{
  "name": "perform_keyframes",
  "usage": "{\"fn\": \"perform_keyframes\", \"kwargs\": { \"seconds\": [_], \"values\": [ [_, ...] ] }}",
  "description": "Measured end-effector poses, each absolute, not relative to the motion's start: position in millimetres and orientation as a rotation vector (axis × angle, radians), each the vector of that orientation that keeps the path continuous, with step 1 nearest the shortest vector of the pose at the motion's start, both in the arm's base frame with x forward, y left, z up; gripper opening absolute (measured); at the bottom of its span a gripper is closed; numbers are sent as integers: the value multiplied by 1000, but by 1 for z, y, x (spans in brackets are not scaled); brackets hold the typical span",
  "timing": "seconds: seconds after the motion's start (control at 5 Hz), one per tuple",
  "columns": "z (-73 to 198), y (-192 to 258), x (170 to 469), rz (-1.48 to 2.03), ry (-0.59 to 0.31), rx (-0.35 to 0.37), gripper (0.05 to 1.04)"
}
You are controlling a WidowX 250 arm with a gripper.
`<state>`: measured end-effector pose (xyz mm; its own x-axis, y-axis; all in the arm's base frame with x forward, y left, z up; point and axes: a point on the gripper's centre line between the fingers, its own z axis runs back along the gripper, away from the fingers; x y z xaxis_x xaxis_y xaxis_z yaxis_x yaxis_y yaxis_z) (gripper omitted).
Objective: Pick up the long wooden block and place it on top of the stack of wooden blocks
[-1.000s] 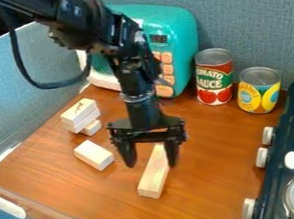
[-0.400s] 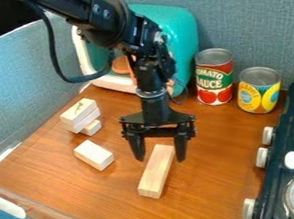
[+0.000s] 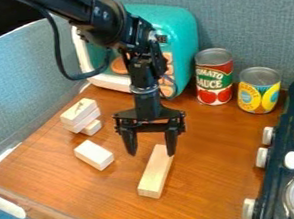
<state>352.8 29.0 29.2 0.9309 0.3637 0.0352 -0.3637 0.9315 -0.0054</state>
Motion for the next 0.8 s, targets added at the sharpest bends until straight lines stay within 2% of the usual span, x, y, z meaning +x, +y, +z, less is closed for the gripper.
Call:
{"fn": "perform_keyframes", "kwargs": {
  "seconds": [0.8],
  "values": [
    [20, 21, 335, 369, -40, -4, 999]
  ]
}}
